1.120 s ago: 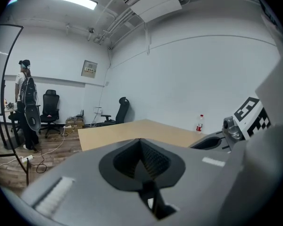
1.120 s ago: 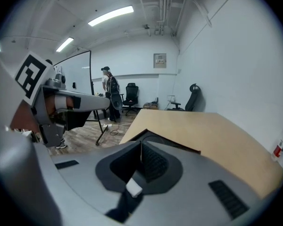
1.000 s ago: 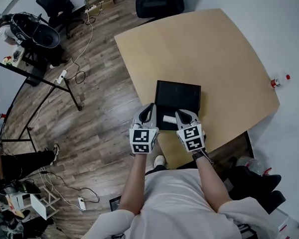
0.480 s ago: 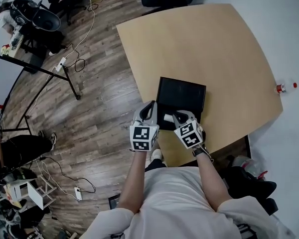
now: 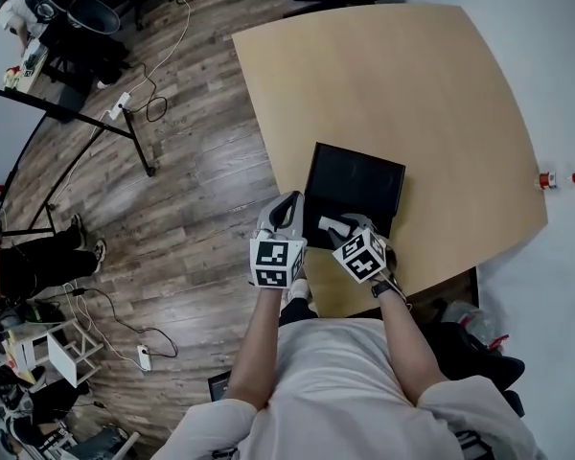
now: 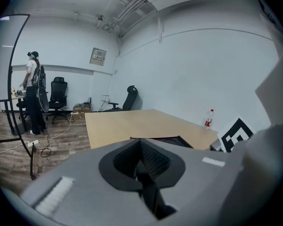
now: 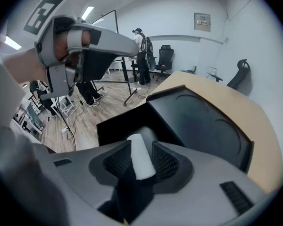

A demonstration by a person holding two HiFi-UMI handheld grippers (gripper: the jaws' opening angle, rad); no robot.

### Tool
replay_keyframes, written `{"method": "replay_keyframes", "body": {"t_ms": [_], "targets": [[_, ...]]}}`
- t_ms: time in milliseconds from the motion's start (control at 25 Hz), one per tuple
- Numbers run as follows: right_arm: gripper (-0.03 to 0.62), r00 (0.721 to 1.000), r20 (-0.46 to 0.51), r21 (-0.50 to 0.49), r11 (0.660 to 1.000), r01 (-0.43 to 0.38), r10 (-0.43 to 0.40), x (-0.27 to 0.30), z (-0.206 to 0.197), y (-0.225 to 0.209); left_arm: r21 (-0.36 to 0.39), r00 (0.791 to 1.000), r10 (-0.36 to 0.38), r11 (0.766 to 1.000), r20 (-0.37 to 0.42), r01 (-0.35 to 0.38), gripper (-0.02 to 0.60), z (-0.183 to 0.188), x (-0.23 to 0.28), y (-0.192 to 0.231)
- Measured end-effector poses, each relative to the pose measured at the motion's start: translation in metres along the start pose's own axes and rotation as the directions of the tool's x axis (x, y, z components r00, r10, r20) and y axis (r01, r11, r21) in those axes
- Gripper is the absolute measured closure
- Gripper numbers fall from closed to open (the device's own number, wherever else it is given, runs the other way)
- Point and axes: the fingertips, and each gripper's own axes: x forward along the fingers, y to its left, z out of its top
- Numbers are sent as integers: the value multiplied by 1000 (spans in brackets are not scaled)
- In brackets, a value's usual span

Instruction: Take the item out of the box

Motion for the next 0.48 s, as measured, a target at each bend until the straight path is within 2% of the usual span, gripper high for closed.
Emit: {"method": "replay_keyframes", "body": {"t_ms": [240,480], "targets": [[436,998,-52,-30,999,-42,40,13,-13,4,-10,1000,12,1000,-12,-12,574,-5,1,0],[424,995,-79,-38,997,-68,65,25,-17,4,-9,1000,15,1000,-25,-15,574,-8,1,1]]}}
